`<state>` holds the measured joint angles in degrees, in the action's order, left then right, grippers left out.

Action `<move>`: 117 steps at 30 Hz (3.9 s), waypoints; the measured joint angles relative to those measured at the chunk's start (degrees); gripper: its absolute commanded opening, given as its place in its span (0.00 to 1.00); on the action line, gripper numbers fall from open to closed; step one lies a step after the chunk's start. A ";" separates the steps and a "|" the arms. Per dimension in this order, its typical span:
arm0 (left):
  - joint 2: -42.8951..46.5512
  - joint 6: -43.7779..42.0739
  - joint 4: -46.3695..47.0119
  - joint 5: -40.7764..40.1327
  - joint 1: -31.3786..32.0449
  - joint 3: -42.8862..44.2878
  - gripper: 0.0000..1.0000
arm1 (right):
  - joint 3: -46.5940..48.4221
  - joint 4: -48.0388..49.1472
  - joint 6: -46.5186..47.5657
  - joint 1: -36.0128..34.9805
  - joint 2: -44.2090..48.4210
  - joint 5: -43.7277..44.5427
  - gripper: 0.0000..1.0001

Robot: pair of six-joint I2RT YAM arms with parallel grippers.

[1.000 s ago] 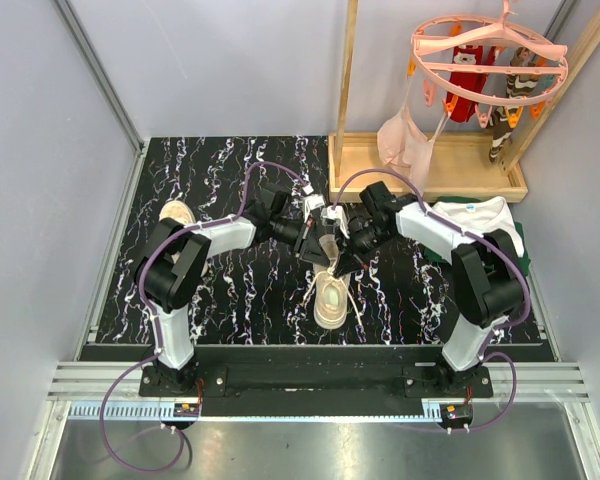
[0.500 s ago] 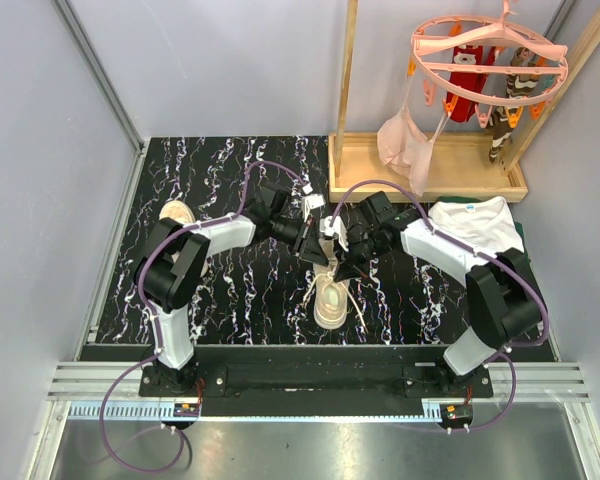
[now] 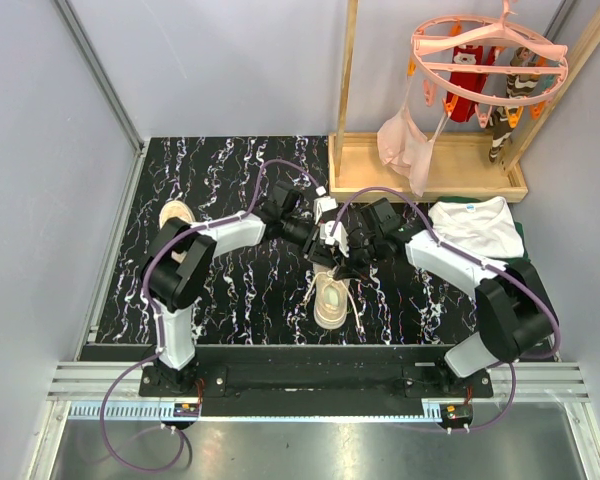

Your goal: Tie the shoes

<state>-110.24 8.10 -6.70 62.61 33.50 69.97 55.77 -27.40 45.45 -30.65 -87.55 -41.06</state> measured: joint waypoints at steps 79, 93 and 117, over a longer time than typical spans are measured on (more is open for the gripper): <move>-4.70 -6.27 -10.45 0.13 0.50 4.70 0.34 | -35.95 55.60 5.77 -13.92 16.28 30.56 0.00; -4.74 -6.10 -10.08 1.27 0.28 5.01 0.00 | -40.70 67.80 7.63 -15.23 14.29 33.68 0.12; -2.32 -2.91 -5.92 2.08 -0.63 2.10 0.00 | -36.26 44.33 0.96 -15.28 28.44 35.21 0.69</move>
<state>-112.55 5.19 -12.62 64.69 32.86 72.07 19.51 16.93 46.41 -45.93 -59.11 -5.85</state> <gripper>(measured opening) 0.005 0.727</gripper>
